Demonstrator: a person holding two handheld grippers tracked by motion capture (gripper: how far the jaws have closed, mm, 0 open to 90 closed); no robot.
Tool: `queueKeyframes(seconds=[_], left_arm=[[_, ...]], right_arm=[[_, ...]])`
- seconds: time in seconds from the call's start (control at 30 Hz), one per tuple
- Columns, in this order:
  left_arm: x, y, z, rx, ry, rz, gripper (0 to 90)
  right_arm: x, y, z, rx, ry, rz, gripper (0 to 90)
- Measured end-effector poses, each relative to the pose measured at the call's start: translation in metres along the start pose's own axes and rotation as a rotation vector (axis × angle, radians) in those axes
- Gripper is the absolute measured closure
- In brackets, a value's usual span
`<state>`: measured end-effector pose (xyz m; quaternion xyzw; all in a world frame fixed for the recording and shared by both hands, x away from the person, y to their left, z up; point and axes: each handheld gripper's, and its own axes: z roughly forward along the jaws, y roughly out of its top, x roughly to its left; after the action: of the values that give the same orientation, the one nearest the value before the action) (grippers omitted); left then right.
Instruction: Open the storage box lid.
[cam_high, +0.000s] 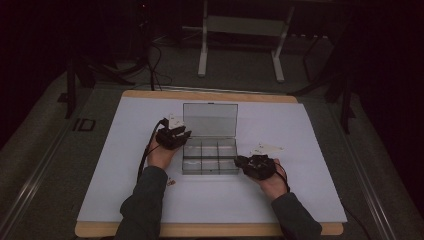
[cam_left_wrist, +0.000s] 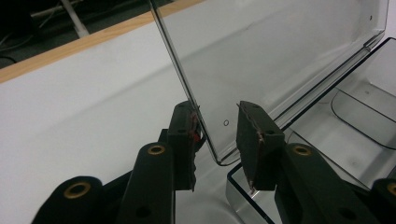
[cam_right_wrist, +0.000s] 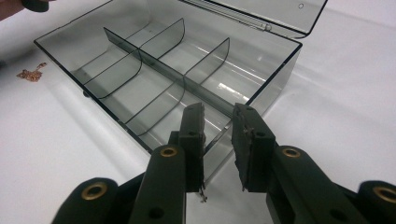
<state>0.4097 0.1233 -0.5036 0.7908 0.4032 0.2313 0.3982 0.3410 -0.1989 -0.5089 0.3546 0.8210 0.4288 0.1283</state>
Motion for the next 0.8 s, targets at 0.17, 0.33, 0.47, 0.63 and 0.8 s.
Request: queueKeyframes(seconds=[0.17,0.33,0.47,0.63,0.8], left_arm=[[0.002,-0.0006,0.0007,-0.003,-0.011,-0.016,67.7],[0.0026,-0.0007,0.0009,-0.003,-0.014,-0.021,67.5],[0.0031,-0.001,0.0012,-0.004,-0.016,-0.025,67.2],[0.0034,-0.0012,0.0015,-0.006,-0.018,-0.032,67.0],[0.0042,-0.0015,0.0018,-0.007,-0.021,-0.038,66.6]], right_arm=[[0.0001,0.0,0.0,0.0,-0.001,0.0,74.4],[0.0001,0.0,0.0,0.0,-0.001,0.0,74.4],[0.0002,0.0,0.0,0.001,-0.001,0.0,74.4],[0.0002,0.0,0.0,0.001,-0.001,0.0,74.4],[0.0002,0.0,-0.0001,0.001,-0.001,0.0,74.4]])
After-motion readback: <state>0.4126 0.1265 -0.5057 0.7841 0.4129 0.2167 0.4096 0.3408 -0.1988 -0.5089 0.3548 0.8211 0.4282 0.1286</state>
